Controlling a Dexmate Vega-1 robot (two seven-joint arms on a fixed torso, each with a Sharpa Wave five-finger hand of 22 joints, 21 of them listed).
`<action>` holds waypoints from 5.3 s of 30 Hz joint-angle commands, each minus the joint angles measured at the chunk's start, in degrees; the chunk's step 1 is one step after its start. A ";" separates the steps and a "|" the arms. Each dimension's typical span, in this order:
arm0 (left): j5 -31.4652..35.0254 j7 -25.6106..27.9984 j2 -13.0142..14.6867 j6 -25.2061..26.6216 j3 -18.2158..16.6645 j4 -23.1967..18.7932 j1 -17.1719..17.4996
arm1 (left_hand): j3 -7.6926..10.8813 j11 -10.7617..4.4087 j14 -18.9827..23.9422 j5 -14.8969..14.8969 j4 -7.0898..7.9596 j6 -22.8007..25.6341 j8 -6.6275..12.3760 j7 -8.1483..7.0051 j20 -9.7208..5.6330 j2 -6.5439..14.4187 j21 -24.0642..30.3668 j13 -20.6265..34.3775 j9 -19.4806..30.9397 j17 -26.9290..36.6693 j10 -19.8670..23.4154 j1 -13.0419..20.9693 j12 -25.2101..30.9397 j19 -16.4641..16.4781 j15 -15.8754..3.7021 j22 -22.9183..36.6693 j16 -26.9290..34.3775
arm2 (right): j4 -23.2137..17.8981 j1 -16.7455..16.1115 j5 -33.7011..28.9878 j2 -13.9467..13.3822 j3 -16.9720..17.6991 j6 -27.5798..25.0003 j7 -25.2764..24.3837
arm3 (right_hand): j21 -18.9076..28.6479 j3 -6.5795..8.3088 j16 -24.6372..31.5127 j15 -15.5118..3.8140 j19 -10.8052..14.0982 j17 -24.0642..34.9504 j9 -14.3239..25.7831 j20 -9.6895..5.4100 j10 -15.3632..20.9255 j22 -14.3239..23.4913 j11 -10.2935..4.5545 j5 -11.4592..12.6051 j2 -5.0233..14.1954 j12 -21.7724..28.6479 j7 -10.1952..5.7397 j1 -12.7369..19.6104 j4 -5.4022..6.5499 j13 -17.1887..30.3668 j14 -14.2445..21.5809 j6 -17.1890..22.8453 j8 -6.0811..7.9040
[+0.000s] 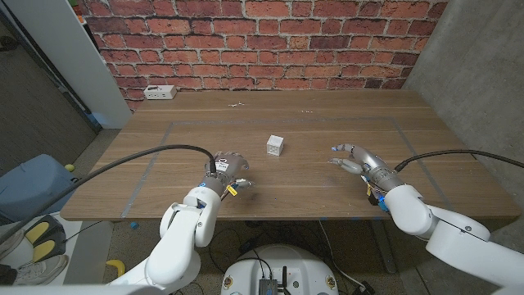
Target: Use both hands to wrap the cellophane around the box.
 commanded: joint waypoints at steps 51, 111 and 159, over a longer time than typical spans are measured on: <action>42.51 -26.66 -24.55 -21.24 -9.79 5.78 11.57 | -3.19 1.40 -8.98 4.40 -0.82 -19.34 -3.94 -1.76 1.70 -1.59 -6.30 -0.91 0.40 -0.12 -10.66 6.28 -1.15 -5.11 3.46 -0.30 -0.07 | -6.93 4.51 -7.82 -2.33 -8.73 -12.22 1.44 | -0.85 -3.62 -1.06 -0.73 0.82 0.86 0.74 -1.40 -4.40 0.25 -1.69 2.92 -4.24 -1.25 0.81 5.76 2.65 0.52 -1.73 -1.58 -1.55; 19.95 30.70 -17.59 3.58 -4.04 26.46 7.42 | 3.55 -6.43 14.38 -2.53 1.50 24.54 9.08 -1.43 -2.86 14.51 -7.42 1.20 0.75 0.29 18.42 13.58 6.15 7.66 -9.96 0.23 1.99 | -3.09 -9.47 5.65 -0.36 7.56 11.03 -1.65 | -1.24 -6.70 -0.91 0.41 0.14 1.31 0.88 -0.61 -4.24 0.30 -0.65 2.71 -3.23 -0.91 1.74 1.22 5.32 0.60 -2.29 -1.86 -1.52; 6.94 46.13 -12.42 6.81 0.00 25.59 3.49 | 8.97 -6.61 14.14 -2.88 1.65 25.03 12.80 2.00 -3.20 14.15 -7.66 2.03 4.12 0.27 19.91 14.36 4.55 7.44 -10.56 0.33 1.35 | -9.68 23.69 -5.36 -4.43 -24.16 -23.77 10.86 | 0.10 -7.29 1.32 -0.63 -2.29 0.71 1.38 -2.21 -3.02 0.08 -5.18 4.59 -2.34 1.33 -2.90 22.17 1.94 0.42 -6.75 15.38 5.48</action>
